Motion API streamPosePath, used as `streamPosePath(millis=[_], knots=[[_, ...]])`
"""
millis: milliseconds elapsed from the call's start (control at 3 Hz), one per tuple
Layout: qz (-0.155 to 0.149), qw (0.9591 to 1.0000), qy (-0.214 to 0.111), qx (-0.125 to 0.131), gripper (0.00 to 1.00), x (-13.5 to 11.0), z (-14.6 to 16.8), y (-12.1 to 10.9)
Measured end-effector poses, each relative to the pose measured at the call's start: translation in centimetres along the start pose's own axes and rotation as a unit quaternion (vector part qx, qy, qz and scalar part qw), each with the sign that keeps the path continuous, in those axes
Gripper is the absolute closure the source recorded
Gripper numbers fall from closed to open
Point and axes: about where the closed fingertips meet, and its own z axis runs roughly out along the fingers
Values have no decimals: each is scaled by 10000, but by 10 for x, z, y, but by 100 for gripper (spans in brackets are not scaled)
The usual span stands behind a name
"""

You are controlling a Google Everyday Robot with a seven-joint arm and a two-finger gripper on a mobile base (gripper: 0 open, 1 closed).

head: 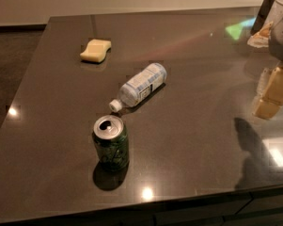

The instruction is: Knock green can over

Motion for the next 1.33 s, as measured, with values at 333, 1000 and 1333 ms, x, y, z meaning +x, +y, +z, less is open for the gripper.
streamPosePath(millis=[333, 1000, 1333], knots=[[14, 9987, -370, -348, 0, -18, 3, -3], [-286, 9840, -1587, -761, 0, -87, 9, 19], [-498, 9743, -2076, -725, 0, -120, 12, 48]])
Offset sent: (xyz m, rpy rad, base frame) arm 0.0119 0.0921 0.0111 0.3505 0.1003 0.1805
